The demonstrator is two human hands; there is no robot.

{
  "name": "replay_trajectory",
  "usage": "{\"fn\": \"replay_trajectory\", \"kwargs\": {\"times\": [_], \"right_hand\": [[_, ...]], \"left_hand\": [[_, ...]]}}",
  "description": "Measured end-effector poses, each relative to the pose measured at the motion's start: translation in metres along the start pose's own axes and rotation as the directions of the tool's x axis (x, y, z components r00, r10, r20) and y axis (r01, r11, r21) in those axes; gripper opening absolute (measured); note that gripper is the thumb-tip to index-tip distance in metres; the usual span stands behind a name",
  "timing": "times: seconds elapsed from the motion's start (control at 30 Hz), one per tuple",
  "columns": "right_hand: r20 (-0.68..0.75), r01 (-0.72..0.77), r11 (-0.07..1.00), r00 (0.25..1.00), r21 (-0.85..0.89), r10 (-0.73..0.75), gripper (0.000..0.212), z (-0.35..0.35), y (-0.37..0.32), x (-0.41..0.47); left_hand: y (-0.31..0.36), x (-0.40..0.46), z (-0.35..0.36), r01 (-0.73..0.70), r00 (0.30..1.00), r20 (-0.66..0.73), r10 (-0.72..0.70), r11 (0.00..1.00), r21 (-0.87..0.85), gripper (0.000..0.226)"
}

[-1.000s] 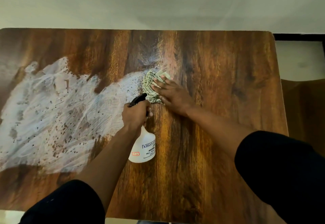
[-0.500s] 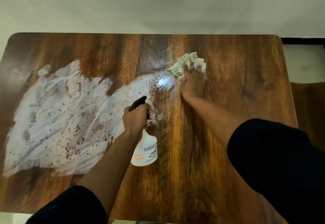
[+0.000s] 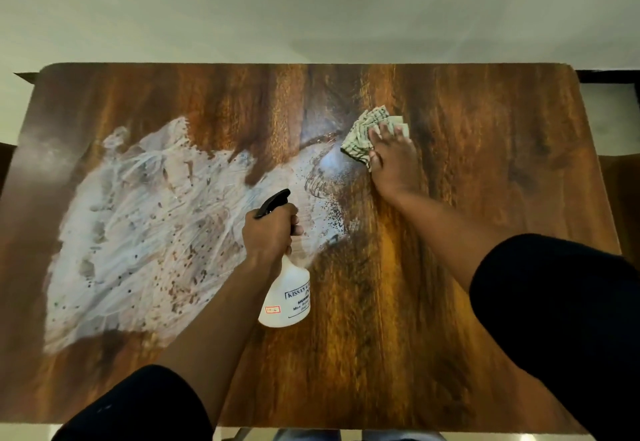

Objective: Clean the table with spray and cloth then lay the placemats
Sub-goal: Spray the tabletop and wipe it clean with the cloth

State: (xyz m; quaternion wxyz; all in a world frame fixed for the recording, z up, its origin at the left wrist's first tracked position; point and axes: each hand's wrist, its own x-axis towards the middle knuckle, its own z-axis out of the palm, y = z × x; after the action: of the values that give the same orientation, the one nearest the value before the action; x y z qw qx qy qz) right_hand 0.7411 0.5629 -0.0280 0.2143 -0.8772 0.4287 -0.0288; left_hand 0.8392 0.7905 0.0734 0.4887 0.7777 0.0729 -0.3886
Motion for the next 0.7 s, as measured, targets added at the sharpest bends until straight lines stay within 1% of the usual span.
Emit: {"fn": "replay_trajectory", "kwargs": {"times": [0.07, 0.1, 0.17, 0.23, 0.3, 0.33, 0.4, 0.43, 0.47, 0.5, 0.53, 0.57, 0.63, 0.7], "right_hand": [[-0.036, -0.128, 0.992, 0.991, -0.011, 0.127, 0.055, 0.010, -0.025, 0.000], [-0.047, -0.155, 0.988, 0.987, -0.018, 0.154, 0.057, 0.017, -0.038, -0.001], [-0.037, -0.115, 0.993, 0.993, -0.034, 0.114, 0.062, 0.031, -0.067, -0.007], [0.012, -0.003, 0.999, 1.000, -0.035, 0.003, 0.063, 0.043, -0.089, -0.016], [0.078, 0.158, 0.986, 0.985, -0.044, -0.154, 0.061, 0.054, -0.115, -0.027], [0.112, 0.259, 0.964, 0.961, -0.056, -0.252, 0.059, 0.058, -0.123, -0.032], [0.178, 0.452, 0.891, 0.882, -0.049, -0.437, 0.055, 0.056, -0.125, -0.035], [0.206, 0.518, 0.855, 0.841, -0.037, -0.501, 0.055, 0.052, -0.119, -0.031], [0.229, 0.553, 0.833, 0.814, -0.020, -0.534, 0.055, 0.045, -0.111, -0.025], [0.243, 0.555, 0.832, 0.809, -0.012, -0.536, 0.055, 0.039, -0.102, -0.019], [0.237, 0.523, 0.852, 0.830, -0.020, -0.505, 0.055, 0.035, -0.092, -0.013], [0.204, 0.453, 0.891, 0.876, -0.037, -0.438, 0.054, 0.031, -0.083, -0.009], [0.083, 0.247, 0.967, 0.967, -0.061, -0.242, 0.054, 0.028, -0.070, -0.005], [-0.002, 0.062, 0.996, 0.998, -0.059, -0.062, 0.055, 0.031, -0.076, -0.004]], "left_hand": [[-0.001, 0.004, -0.009, -0.003, 1.000, 0.006, 0.003, 1.000, -0.010, 0.028], [-0.002, 0.005, -0.013, -0.004, 1.000, 0.007, 0.004, 1.000, -0.017, 0.029], [-0.003, 0.008, -0.023, -0.004, 1.000, 0.009, 0.004, 1.000, -0.030, 0.032], [-0.004, 0.008, -0.027, 0.002, 1.000, 0.004, -0.001, 1.000, -0.028, 0.032], [-0.005, 0.010, -0.037, 0.006, 1.000, -0.014, -0.006, 1.000, -0.025, 0.028], [-0.005, 0.011, -0.040, 0.009, 1.000, -0.021, -0.009, 1.000, -0.024, 0.026], [-0.007, 0.013, -0.048, 0.009, 1.000, -0.026, -0.010, 1.000, -0.020, 0.019], [-0.007, 0.013, -0.052, 0.008, 1.000, -0.025, -0.009, 1.000, -0.018, 0.017], [-0.008, 0.013, -0.056, 0.007, 1.000, -0.023, -0.007, 1.000, -0.020, 0.018], [-0.009, 0.014, -0.060, 0.005, 1.000, -0.017, -0.006, 1.000, -0.023, 0.021], [-0.010, 0.014, -0.065, 0.003, 1.000, -0.012, -0.003, 1.000, -0.028, 0.026], [-0.010, 0.015, -0.069, -0.004, 1.000, -0.009, 0.003, 0.999, -0.033, 0.028], [-0.012, 0.016, -0.077, -0.010, 1.000, -0.004, 0.010, 0.999, -0.033, 0.030], [-0.014, 0.018, -0.083, -0.012, 1.000, -0.006, 0.012, 0.999, -0.033, 0.031]]}}
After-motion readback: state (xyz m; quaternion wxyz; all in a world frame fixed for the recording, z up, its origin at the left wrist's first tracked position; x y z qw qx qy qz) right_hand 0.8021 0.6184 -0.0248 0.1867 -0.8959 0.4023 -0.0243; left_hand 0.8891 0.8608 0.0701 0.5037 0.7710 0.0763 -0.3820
